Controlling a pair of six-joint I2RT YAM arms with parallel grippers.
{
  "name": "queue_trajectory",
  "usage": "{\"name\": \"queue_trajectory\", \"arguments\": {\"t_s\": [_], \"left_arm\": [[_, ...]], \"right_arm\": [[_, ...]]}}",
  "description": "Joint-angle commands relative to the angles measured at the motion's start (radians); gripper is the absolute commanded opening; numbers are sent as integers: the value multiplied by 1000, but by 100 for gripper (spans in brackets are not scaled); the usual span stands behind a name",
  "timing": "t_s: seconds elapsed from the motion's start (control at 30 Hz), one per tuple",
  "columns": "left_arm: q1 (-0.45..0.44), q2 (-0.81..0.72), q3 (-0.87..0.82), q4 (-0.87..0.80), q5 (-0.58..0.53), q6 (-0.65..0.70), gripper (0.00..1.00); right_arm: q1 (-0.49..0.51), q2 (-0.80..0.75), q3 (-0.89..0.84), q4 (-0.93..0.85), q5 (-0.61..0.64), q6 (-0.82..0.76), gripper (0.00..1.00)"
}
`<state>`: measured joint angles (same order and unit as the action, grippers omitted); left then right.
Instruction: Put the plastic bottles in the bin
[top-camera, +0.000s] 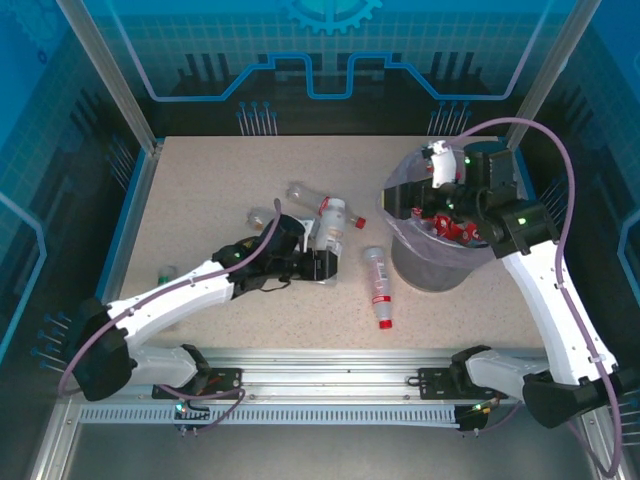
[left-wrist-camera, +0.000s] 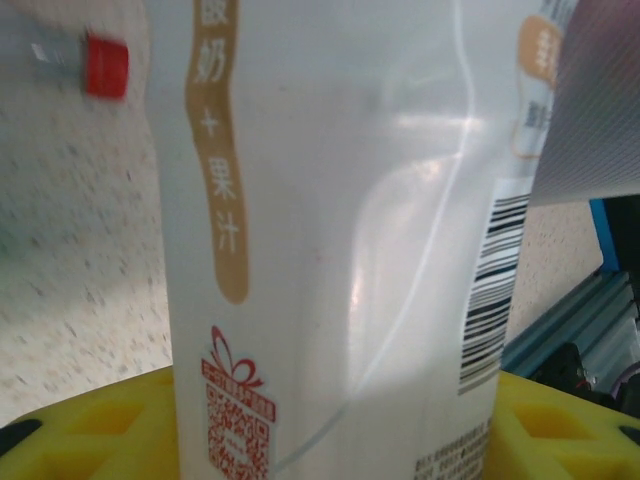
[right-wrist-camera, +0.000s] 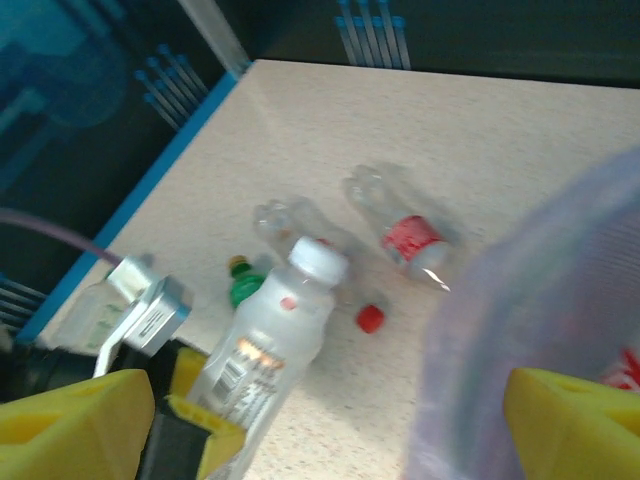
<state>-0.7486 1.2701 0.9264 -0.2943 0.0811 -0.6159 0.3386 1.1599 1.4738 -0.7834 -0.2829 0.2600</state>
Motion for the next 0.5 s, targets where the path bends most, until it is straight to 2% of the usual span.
{"name": "queue_trajectory", "arguments": {"t_s": [0.0, 0.13, 0.3, 0.4, 0.47], "left_arm": [[39, -49, 38, 22, -24, 109, 44], [74, -92, 25, 26, -49, 122, 35], [143, -172, -56, 145, 4, 49, 15], [159, -215, -97, 194, -2, 49, 2], [162, -240, -124, 211, -12, 56, 0]], "right_arm": [[79, 28, 29, 72, -13, 57, 91], [152, 68, 31, 148, 14, 100, 91], [211, 140, 38, 228, 3, 167, 91], [263, 193, 49, 249, 0, 176, 92], [287, 234, 63, 251, -2, 181, 93]]}}
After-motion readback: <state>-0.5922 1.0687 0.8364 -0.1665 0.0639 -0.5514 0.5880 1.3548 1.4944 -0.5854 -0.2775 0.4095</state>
